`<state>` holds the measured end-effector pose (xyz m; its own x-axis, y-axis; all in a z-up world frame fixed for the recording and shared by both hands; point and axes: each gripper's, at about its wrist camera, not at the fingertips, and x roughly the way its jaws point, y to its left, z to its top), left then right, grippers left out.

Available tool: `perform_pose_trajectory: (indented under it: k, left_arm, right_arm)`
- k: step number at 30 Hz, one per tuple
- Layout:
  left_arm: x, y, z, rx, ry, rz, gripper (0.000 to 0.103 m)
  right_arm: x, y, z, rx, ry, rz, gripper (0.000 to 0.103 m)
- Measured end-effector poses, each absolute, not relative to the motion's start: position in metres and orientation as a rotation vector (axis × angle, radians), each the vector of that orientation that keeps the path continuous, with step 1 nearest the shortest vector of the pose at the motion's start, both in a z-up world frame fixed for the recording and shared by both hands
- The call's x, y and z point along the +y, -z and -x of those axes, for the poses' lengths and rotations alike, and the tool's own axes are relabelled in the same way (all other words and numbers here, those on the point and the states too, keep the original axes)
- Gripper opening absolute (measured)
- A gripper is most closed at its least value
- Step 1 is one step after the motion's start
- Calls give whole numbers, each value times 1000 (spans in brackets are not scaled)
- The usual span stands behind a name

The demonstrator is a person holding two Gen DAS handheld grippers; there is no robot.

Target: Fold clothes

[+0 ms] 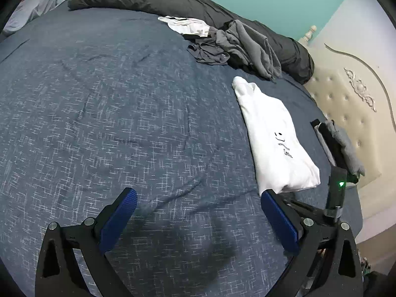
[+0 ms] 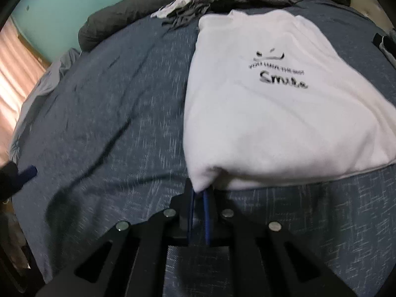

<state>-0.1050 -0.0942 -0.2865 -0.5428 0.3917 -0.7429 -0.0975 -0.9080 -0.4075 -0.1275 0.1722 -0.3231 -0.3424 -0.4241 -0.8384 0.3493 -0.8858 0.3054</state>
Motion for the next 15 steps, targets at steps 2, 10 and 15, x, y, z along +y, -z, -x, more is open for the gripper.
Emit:
perform_pose_trajectory:
  k: [2, 10, 15]
  left_arm:
    - [-92, 286, 106, -458, -2488, 1318, 102]
    - [-74, 288, 114, -441, -2470, 1326, 102]
    - [-45, 292, 125, -396, -2434, 1342, 103]
  right_arm:
    - [172, 325, 127, -109, 2240, -1443, 6]
    - [203, 292, 121, -114, 2213, -1427, 7]
    - [259, 275, 159, -176, 2360, -1384, 7]
